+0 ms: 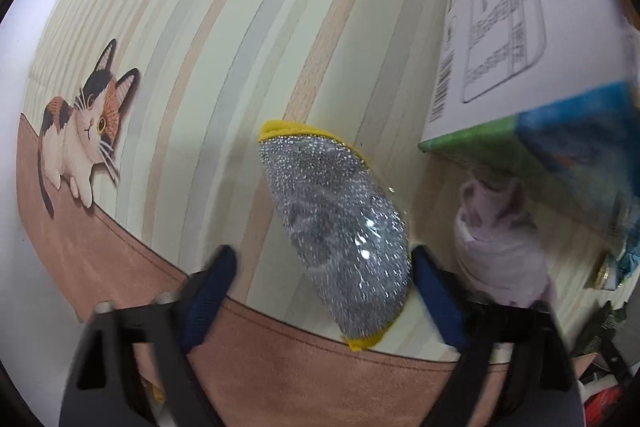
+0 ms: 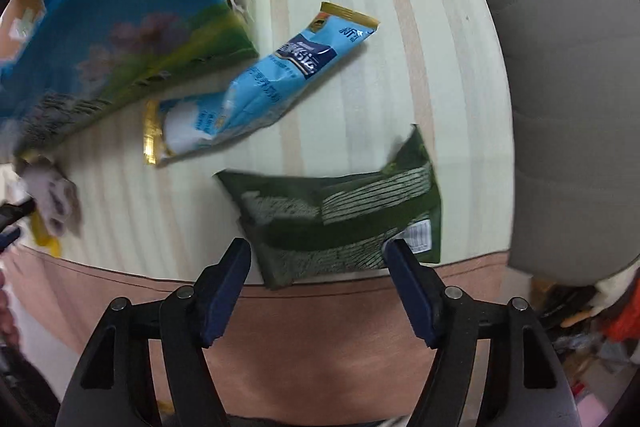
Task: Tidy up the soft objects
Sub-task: 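Grasp the silver scrubber sponge with left tool while right tool grasps the green snack bag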
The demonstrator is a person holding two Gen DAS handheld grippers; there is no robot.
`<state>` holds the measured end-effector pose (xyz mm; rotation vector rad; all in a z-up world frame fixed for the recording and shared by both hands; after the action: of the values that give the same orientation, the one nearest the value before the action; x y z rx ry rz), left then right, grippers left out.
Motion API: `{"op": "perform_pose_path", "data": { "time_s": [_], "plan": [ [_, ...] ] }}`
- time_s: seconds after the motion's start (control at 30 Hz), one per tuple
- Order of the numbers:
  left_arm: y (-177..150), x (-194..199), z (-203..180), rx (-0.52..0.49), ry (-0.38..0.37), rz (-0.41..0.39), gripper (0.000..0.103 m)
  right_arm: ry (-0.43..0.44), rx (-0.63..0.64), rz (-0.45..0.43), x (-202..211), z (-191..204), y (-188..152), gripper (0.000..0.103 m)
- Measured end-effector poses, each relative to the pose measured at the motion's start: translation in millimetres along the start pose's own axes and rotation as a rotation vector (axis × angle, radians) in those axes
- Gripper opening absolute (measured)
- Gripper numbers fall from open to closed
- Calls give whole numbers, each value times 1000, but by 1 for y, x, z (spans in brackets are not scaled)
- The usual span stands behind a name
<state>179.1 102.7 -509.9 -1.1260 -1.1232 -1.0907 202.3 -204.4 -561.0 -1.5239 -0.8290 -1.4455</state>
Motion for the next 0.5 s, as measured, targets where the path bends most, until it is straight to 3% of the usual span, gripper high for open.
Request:
{"op": "perform_pose_path", "data": {
  "time_s": [0.03,0.23,0.37,0.5],
  "plan": [
    [1,-2,1,-8,10,2,44,35,-69,12,1,-5,0,74],
    [-24,8,7,-28,30,-27,43,203,-400,38,3,-45,16,74],
    [-55,16,5,-13,2,-30,43,231,-525,77,-8,-58,18,74],
    [-87,16,-19,-41,-42,-15,43,217,-552,100,-20,-56,30,74]
  ]
}}
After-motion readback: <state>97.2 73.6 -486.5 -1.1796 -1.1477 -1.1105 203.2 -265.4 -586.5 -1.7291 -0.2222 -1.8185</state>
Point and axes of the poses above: each gripper's, at about its wrist camera, not at the fingertips, and x roughly against the way its jaws point, z to its left, y to its top, the point moved 10 cm from there along -x, roughly the way its jaws point, and after that the axes turned 15 degrees about -x, right-handed, at the moved point
